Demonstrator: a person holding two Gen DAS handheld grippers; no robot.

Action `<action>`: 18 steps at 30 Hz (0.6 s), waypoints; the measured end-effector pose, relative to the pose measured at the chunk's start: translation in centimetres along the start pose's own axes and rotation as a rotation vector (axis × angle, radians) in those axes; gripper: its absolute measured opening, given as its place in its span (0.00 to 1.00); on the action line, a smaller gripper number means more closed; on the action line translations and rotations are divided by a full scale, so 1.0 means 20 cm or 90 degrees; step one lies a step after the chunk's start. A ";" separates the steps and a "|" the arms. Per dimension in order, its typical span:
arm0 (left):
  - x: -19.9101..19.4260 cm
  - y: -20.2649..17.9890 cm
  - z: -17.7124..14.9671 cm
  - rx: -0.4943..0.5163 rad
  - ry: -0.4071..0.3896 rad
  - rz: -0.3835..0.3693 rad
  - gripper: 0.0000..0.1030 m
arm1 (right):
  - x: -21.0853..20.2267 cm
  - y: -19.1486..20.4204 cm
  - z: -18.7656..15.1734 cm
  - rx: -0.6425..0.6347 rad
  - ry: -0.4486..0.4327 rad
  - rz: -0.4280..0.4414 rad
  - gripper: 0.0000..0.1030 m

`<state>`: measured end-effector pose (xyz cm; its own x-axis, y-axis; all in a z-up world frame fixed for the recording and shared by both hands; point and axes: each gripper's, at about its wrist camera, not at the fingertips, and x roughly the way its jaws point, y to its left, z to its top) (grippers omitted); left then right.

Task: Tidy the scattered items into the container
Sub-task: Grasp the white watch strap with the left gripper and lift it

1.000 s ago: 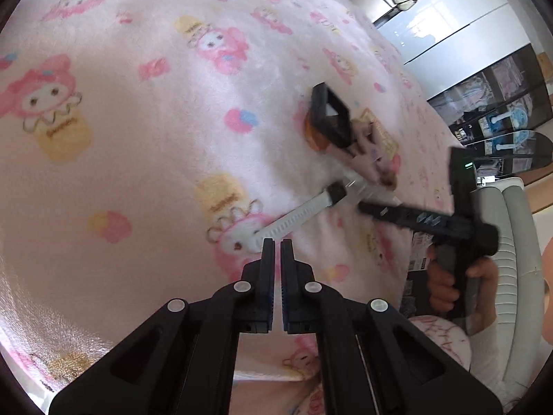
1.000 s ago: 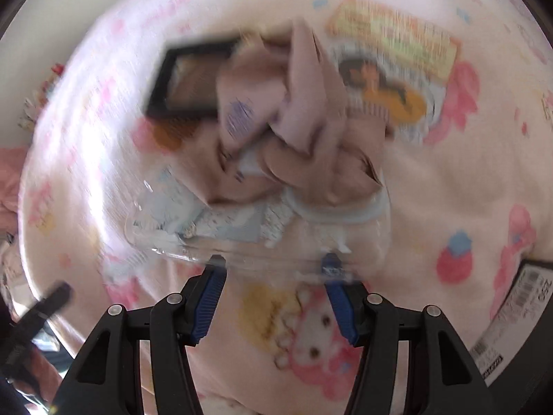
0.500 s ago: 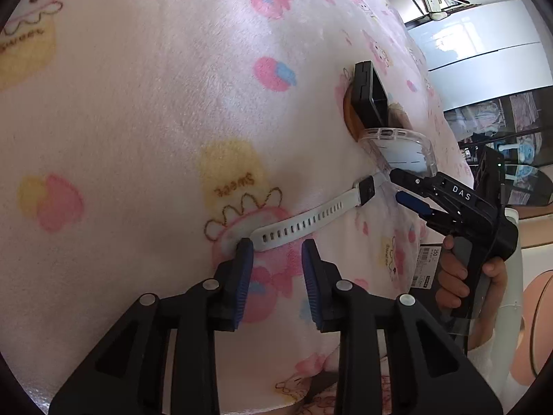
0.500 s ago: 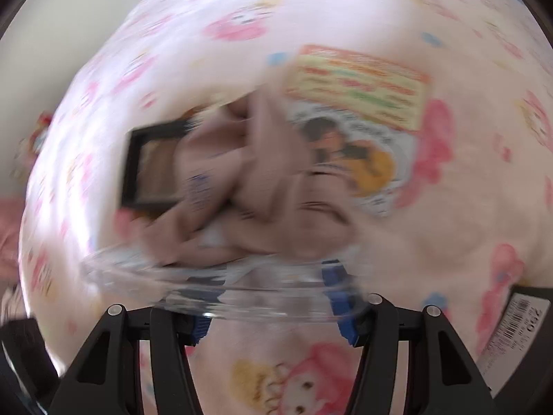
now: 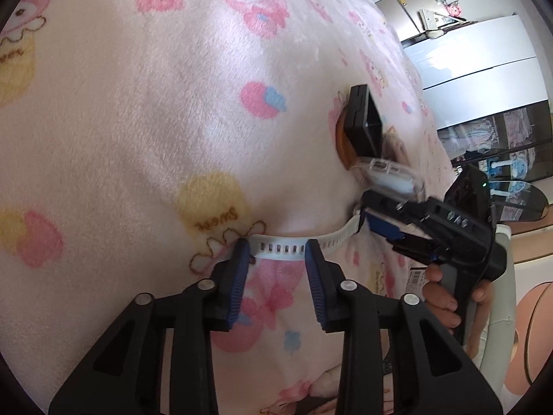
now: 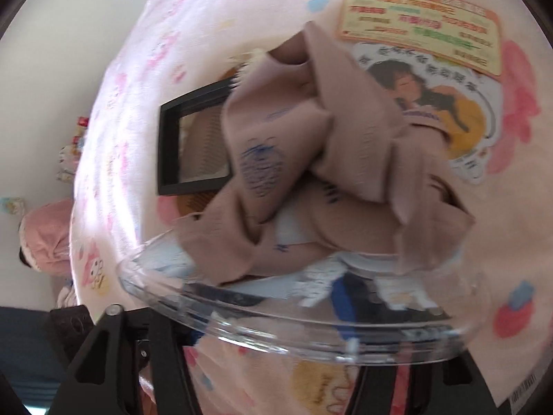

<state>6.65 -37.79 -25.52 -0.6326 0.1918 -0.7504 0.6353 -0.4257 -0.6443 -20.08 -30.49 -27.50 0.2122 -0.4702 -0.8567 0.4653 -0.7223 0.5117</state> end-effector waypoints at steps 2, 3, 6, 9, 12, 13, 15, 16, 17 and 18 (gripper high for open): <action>-0.01 -0.03 0.01 0.016 0.004 -0.007 0.04 | 0.01 0.02 -0.02 -0.004 -0.001 0.005 0.34; -0.02 -0.05 0.01 0.027 -0.003 -0.004 0.02 | 0.01 0.02 -0.03 -0.005 -0.003 0.016 0.26; -0.06 -0.16 0.01 0.075 0.007 -0.044 0.01 | -0.04 0.06 -0.08 -0.013 -0.013 0.063 0.21; -0.03 -0.26 0.02 0.126 0.020 -0.004 0.01 | -0.25 0.06 -0.28 -0.007 -0.033 0.043 0.21; 0.04 -0.28 0.06 0.152 0.036 0.035 0.25 | -0.23 0.10 -0.21 -0.006 -0.015 0.004 0.22; 0.08 -0.28 0.07 0.160 0.050 0.058 0.42 | -0.25 0.07 -0.23 -0.004 -0.009 -0.009 0.22; 0.16 -0.27 0.08 0.184 0.085 0.090 0.48 | -0.30 -0.02 -0.25 -0.002 -0.005 -0.019 0.23; 0.18 -0.26 0.08 0.189 0.096 0.097 0.48 | -0.29 -0.02 -0.27 -0.001 -0.005 -0.022 0.23; 0.20 -0.25 0.08 0.190 0.101 0.100 0.48 | -0.29 -0.03 -0.28 0.000 -0.003 -0.029 0.24; 0.21 -0.25 0.08 0.191 0.107 0.103 0.48 | -0.28 -0.03 -0.30 0.000 -0.002 -0.039 0.25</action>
<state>0.17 -36.33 -25.19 -0.4373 0.2318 -0.8689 0.5479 -0.6975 -0.4619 -16.41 -24.34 -23.38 0.1799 -0.4269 -0.8863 0.4780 -0.7495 0.4580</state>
